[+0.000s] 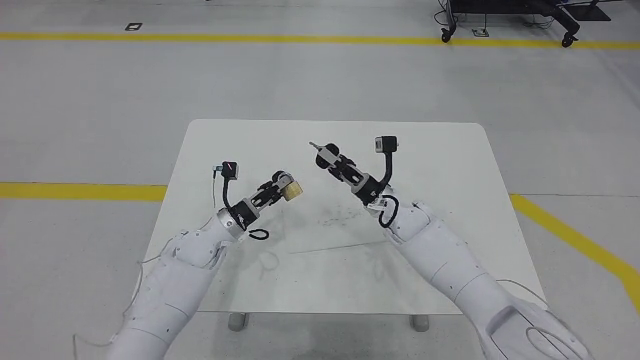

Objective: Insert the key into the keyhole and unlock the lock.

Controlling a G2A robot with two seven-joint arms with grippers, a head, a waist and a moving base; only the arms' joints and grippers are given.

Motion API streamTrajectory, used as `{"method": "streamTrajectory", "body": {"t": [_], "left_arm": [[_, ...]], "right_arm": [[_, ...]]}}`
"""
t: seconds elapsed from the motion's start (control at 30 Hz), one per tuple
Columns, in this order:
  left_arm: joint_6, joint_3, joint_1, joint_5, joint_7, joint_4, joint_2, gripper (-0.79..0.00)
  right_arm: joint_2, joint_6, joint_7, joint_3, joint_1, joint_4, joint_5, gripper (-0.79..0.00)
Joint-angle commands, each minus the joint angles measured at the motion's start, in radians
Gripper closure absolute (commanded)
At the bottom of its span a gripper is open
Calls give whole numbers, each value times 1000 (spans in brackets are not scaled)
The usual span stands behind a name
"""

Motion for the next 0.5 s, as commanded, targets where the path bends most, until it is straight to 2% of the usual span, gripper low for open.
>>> {"method": "streamTrajectory", "body": {"t": [0.0, 0.07, 0.13, 0.17, 0.23, 0.27, 0.37, 0.47], "left_arm": [[0, 0, 0, 0, 0, 0, 0, 0], [46, 9, 7, -31, -1, -11, -4, 0], [144, 19, -6, -83, 4, -14, -11, 0], [218, 28, -16, -150, -27, -10, -17, 0], [324, 33, -55, -248, -80, 8, -25, 0], [410, 45, -76, -291, -126, 25, -29, 0], [556, 66, -161, -324, -197, 79, -40, 0], [603, 90, -234, -353, -288, 153, -53, 0]], "right_arm": [[0, 0, 0, -1, 0, 0, 0, 0], [0, 0, 0, -1, 0, 0, 0, 0], [0, 0, 0, -1, 0, 0, 0, 0], [0, 0, 0, -1, 0, 0, 0, 0], [2, 21, -7, 9, -15, -29, -14, 0], [5, 25, -6, 16, -25, -44, -28, 0], [19, 39, -12, 49, -63, -91, -73, 0], [34, 74, -26, 88, -111, -150, -99, 0]]}}
